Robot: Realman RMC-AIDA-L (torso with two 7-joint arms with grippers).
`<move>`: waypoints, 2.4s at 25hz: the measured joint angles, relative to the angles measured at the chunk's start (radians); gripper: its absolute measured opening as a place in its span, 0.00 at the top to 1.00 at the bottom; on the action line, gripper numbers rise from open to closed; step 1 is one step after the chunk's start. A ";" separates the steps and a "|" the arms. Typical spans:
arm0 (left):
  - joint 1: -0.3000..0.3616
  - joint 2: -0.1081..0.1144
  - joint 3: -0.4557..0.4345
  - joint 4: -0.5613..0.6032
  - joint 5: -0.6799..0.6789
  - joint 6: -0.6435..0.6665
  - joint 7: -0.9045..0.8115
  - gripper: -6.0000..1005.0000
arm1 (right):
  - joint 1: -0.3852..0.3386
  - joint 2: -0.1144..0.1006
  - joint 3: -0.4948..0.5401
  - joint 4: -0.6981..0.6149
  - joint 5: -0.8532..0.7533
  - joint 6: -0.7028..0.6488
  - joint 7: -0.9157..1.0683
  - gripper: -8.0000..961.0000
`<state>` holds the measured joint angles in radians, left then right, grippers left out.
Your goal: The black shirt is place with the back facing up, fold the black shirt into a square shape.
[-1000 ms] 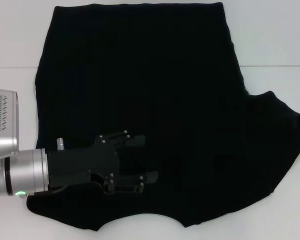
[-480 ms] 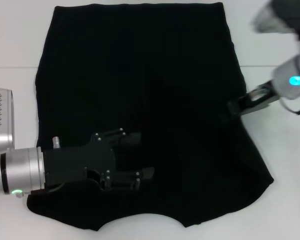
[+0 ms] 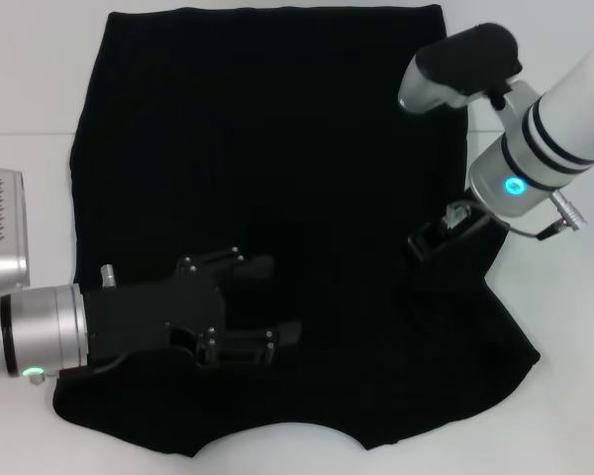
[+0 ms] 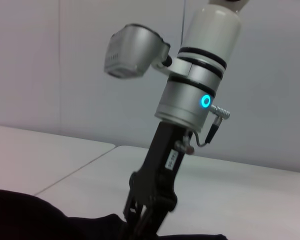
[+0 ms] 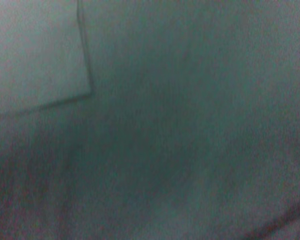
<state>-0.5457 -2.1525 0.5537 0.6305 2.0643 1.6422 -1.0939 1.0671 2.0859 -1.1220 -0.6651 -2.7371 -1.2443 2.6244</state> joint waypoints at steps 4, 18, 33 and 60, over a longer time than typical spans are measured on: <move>-0.002 0.001 0.000 0.000 -0.002 -0.009 -0.001 0.13 | -0.025 -0.012 0.024 -0.021 0.001 0.046 0.036 0.76; -0.015 0.000 0.007 0.000 -0.005 -0.013 -0.001 0.13 | -0.146 -0.089 0.314 0.072 0.010 0.146 0.094 0.16; -0.017 0.001 0.007 0.000 0.000 -0.015 0.004 0.13 | -0.192 -0.076 0.328 0.156 0.149 0.268 0.075 0.22; -0.015 0.003 0.002 0.000 0.003 -0.027 0.000 0.13 | -0.227 -0.074 0.330 0.190 0.323 0.346 -0.081 0.99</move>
<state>-0.5602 -2.1491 0.5553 0.6304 2.0670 1.6151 -1.0937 0.8406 2.0115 -0.7922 -0.4751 -2.4143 -0.8984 2.5430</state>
